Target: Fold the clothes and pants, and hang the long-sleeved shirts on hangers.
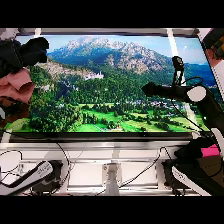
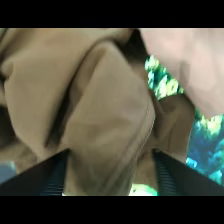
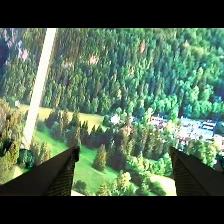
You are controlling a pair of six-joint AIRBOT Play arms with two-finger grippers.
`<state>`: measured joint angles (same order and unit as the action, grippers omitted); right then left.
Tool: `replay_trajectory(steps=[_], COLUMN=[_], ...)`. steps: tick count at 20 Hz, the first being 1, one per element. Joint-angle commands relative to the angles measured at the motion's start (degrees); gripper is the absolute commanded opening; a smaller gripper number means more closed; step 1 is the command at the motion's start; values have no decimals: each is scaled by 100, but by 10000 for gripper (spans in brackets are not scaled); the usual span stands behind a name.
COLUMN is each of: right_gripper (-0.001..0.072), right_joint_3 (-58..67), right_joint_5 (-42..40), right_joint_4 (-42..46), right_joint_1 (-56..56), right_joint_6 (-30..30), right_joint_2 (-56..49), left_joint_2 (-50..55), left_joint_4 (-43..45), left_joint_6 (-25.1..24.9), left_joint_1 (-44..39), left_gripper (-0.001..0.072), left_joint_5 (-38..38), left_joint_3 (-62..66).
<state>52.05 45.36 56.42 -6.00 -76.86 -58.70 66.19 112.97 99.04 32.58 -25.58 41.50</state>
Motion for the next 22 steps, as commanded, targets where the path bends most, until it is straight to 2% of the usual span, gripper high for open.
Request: replay_trajectory(steps=[1,3,6,11,13,17,19,22], right_gripper=[622,622,622,622,621,621,621,621], right_joint_3=[4,4,4,4,4,76,205,483], right_joint_5=[-70,-70,-68,-66,-85,-105,-103,-103], right_joint_4=[17,17,17,15,15,13,13,20], right_joint_1=[0,0,0,0,-2,0,0,0], right_joint_6=[-7,-7,-7,-7,-4,-4,-4,-4], right_joint_2=[0,0,0,0,0,0,0,0], left_joint_2=[83,83,20,-885,-1447,-2494,-2938,-3351], left_joint_4=[122,122,63,55,-262,-1869,-2815,-3781], left_joint_6=[-2,-2,-2,2,2,0,0,0], left_joint_1=[-11,-9,-42,-426,-739,-1644,-2350,-3576], left_gripper=[442,246,23,22,22,22,21,22], left_joint_5=[374,367,348,356,382,420,426,623], left_joint_3=[7,9,9,9,9,7,7,7])
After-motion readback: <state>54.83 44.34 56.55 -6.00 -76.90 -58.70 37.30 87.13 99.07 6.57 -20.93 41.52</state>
